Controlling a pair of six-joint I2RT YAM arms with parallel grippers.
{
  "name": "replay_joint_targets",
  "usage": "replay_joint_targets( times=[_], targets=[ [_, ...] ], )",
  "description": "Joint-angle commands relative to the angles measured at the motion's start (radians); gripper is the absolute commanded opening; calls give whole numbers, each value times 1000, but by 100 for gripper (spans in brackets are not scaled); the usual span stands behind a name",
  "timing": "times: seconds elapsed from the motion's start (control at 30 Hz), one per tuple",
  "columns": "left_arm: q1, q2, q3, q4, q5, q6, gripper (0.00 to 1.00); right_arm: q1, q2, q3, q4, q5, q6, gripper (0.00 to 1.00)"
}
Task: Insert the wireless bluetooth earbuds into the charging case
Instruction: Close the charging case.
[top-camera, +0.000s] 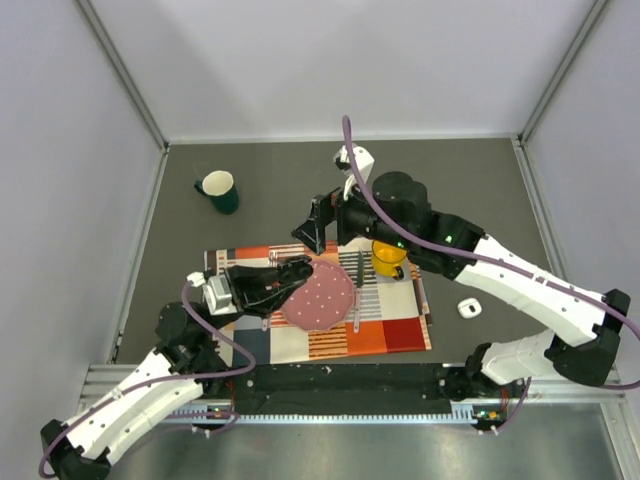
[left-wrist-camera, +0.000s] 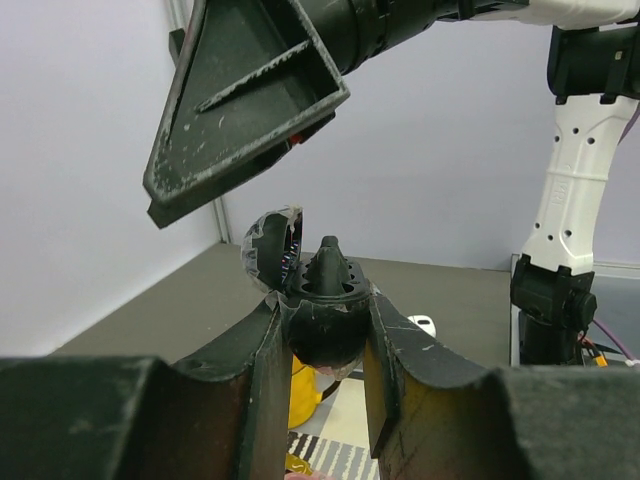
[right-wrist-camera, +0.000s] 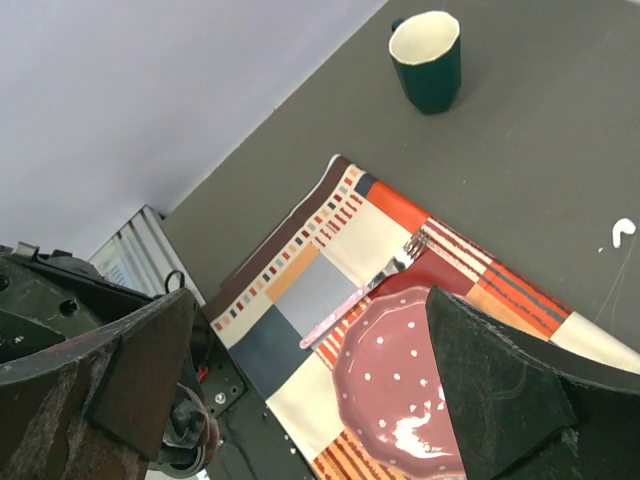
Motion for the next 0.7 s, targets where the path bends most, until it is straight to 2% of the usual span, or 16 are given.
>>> replay_joint_targets(
  times=[0.0, 0.1, 0.27, 0.4, 0.6, 0.67],
  targets=[
    [-3, 16, 44, 67, 19, 1, 0, -1, 10, 25, 0, -43, 17, 99],
    [-2, 27, 42, 78, 11, -5, 0, 15, 15, 12, -26, -71, -2, 99],
    [-3, 32, 35, 71, -33, -4, 0, 132, -75, -98, -68, -45, -69, 99],
    [-3, 38, 16, 90, -68, -2, 0, 147, -131, -219, -62, -4, -17, 99],
    [-3, 68, 27, 97, -79, -15, 0, 148, -200, -276, -37, 217, 24, 99],
    [-3, 73, 32, 77, -104, -25, 0, 147, -227, -288, -35, 353, 41, 99]
  ],
)
